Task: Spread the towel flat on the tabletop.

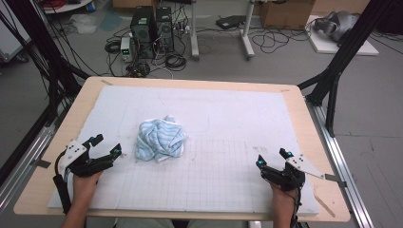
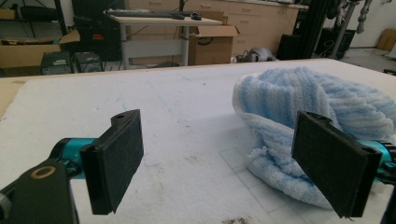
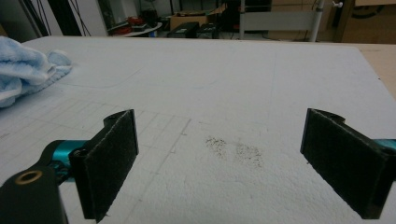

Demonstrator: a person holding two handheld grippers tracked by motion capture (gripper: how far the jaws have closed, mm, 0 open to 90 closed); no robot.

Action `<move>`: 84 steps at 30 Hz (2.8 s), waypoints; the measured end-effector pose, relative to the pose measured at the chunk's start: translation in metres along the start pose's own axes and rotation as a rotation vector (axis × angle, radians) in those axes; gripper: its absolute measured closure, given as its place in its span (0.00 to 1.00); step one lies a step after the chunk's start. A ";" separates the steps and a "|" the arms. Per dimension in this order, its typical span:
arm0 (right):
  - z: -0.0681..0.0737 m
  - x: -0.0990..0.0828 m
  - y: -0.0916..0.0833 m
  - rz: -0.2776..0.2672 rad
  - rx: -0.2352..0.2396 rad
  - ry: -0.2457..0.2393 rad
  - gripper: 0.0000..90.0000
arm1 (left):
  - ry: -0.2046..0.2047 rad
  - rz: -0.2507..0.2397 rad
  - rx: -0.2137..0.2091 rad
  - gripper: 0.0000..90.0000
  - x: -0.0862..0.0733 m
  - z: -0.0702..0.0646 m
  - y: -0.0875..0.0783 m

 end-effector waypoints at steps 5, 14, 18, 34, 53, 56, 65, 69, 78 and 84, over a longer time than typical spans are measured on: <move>0.000 0.000 0.000 0.006 -0.005 0.004 0.12 | -0.005 0.003 0.005 0.19 0.000 0.001 0.000; 0.000 0.000 0.000 0.002 -0.002 0.002 0.12 | -0.008 0.012 0.011 0.19 -0.001 0.001 0.001; 0.001 -0.001 0.000 0.008 -0.002 -0.004 0.12 | -0.017 0.007 0.000 0.19 0.000 0.001 0.001; 0.003 -0.002 0.002 0.024 -0.007 -0.037 0.12 | -0.103 0.031 -0.098 0.22 0.020 -0.010 0.011; 0.005 -0.003 0.004 0.034 -0.001 -0.049 0.12 | -0.148 0.300 -0.153 0.22 0.012 -0.017 0.105; 0.005 -0.003 0.004 0.035 0.001 -0.055 0.12 | -0.194 0.339 -0.164 0.21 0.000 -0.021 0.113; 0.005 -0.003 0.003 0.036 0.000 -0.058 0.12 | -0.218 0.342 -0.269 0.92 -0.002 -0.038 0.118; 0.006 -0.004 0.003 0.039 0.000 -0.053 0.12 | -0.243 0.248 -0.248 0.93 0.026 -0.028 0.115; 0.005 -0.003 0.003 0.034 0.005 -0.055 0.12 | -0.249 0.116 -0.297 0.93 0.076 -0.039 0.104; 0.005 -0.003 0.004 0.035 0.003 -0.057 0.12 | -0.198 0.128 -0.373 0.93 0.083 -0.068 0.097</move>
Point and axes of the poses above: each handheld gripper's, and its own axes: y roughly forward along the jaws, x roughly out of its top, z roughly to its left, the point moved 10 cm from there along y, roughly forward along the jaws, and after that the axes turned 9 degrees about -x, right-handed, at the moved point
